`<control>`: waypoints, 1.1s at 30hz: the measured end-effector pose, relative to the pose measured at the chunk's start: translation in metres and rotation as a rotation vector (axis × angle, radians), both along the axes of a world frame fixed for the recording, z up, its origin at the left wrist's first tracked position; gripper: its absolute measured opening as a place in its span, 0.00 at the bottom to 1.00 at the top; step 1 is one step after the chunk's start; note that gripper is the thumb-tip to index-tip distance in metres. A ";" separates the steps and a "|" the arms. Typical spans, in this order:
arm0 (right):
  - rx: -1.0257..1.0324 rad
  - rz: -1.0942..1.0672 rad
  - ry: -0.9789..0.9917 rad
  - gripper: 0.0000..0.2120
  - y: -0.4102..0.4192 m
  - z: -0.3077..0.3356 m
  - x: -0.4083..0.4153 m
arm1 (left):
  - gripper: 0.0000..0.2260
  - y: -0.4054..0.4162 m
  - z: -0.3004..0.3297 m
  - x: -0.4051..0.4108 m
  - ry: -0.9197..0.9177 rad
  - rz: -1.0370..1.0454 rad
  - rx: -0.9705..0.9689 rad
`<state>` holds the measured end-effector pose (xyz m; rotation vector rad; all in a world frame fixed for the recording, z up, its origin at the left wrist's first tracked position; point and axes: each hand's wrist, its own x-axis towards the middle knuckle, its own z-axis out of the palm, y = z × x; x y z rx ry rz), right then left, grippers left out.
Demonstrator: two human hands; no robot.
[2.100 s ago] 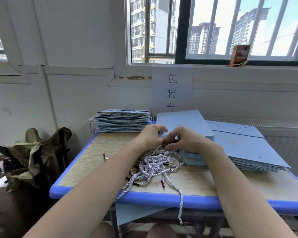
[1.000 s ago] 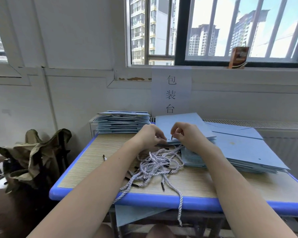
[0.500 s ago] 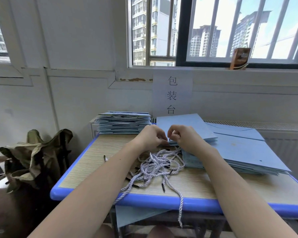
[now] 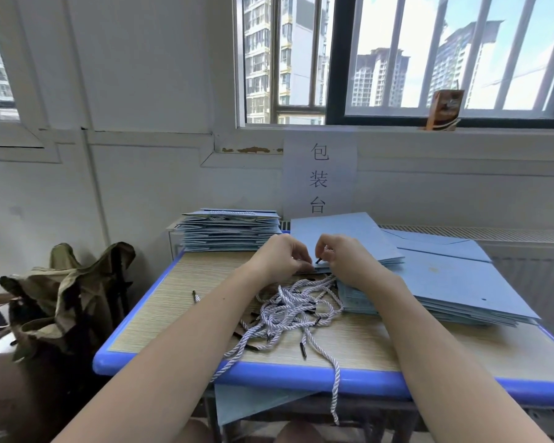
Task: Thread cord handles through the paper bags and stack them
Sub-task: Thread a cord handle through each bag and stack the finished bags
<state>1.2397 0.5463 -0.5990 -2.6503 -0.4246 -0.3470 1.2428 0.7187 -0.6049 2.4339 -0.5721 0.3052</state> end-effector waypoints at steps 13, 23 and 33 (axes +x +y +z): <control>0.184 0.011 -0.100 0.06 0.001 -0.001 -0.004 | 0.06 -0.001 -0.001 0.001 0.015 -0.005 -0.029; 0.080 0.033 -0.042 0.10 0.004 -0.001 -0.001 | 0.05 -0.002 -0.003 0.003 0.010 -0.010 -0.036; -0.066 -0.035 -0.027 0.14 -0.002 0.004 -0.004 | 0.04 -0.001 -0.003 0.003 -0.124 0.015 -0.033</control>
